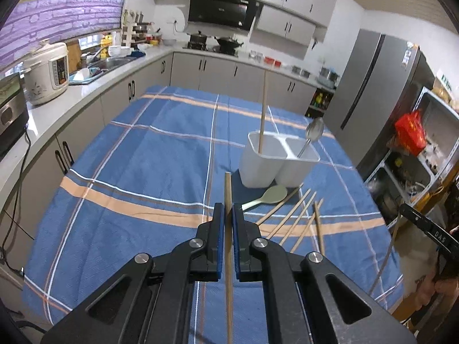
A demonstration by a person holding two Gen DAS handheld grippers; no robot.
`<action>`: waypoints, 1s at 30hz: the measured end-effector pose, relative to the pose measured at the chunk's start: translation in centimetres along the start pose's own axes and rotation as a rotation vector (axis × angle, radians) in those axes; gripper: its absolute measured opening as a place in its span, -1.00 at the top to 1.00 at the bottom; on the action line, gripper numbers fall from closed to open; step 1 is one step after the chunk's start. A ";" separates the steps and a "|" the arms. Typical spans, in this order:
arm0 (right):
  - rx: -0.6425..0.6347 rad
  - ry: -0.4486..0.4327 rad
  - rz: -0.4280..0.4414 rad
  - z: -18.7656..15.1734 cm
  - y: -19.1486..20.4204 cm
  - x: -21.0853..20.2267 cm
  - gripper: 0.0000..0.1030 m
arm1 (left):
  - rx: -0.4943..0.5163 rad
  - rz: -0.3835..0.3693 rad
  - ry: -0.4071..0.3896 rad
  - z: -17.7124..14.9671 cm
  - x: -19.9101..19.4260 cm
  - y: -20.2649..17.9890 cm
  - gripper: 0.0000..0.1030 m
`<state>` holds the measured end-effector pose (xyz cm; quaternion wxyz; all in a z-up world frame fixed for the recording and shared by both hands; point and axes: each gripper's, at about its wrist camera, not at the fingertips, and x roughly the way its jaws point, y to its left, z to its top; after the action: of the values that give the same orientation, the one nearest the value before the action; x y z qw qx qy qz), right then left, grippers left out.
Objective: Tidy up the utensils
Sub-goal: 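Carry the chopstick into the holder with the left gripper while the right inserts its chopstick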
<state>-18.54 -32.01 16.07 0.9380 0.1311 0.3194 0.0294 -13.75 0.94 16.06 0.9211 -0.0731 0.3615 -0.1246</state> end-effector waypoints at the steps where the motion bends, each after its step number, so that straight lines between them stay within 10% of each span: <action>1: -0.005 -0.012 0.002 0.0 0.2 -0.4 0.90 | -0.001 -0.004 -0.014 0.1 -0.7 -0.1 0.90; 14: -0.039 -0.137 0.028 2.6 1.7 -3.6 0.90 | 0.055 -0.060 -0.147 2.3 -4.9 -3.5 0.90; 30: -0.079 -0.265 0.059 11.6 3.6 -2.0 0.90 | 0.042 -0.081 -0.284 13.1 -0.2 -5.5 0.90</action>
<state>-12.94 -31.49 27.03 0.9751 0.1061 0.1874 0.0521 -5.87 -3.70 26.97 0.9585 -0.0854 0.2218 -0.1576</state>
